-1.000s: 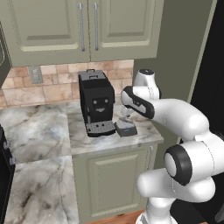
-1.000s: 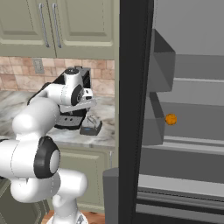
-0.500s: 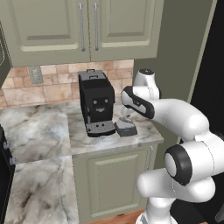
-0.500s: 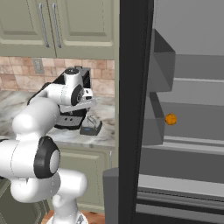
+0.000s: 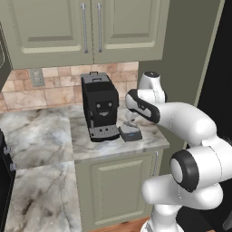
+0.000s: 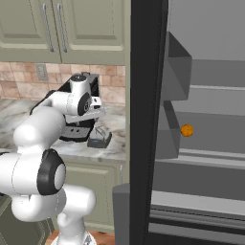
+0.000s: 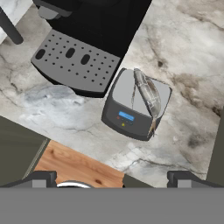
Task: Take the fish from the fridge and place it on the digital scale on the counter by the fridge. Wait a few seconds for a reading, then move it to the plate on the dining counter.
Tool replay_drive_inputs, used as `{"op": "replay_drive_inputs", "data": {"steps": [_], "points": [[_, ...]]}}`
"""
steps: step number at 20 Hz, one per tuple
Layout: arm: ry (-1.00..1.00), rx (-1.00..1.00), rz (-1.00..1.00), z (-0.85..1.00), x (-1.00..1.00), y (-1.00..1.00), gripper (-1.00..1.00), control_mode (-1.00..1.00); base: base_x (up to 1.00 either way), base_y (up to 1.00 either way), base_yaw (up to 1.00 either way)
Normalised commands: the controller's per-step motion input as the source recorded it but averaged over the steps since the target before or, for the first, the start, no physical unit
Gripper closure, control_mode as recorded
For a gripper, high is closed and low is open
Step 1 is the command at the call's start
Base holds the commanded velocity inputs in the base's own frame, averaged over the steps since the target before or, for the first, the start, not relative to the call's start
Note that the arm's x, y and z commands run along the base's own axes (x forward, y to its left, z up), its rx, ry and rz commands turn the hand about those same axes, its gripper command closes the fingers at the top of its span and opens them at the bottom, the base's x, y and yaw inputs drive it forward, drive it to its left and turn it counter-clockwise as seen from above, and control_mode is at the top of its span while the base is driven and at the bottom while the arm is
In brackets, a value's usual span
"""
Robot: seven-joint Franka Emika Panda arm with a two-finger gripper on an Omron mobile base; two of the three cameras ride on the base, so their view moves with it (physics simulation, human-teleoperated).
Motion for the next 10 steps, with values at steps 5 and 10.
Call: {"op": "replay_drive_inputs", "data": {"steps": [5,10], "points": [[0.0,0.0,0.0,0.0,0.0,0.0,-1.0,-1.0,0.0,0.0,0.0],[0.0,0.0,0.0,0.0,0.0,0.0,-1.0,-1.0,0.0,0.0,0.0]]}}
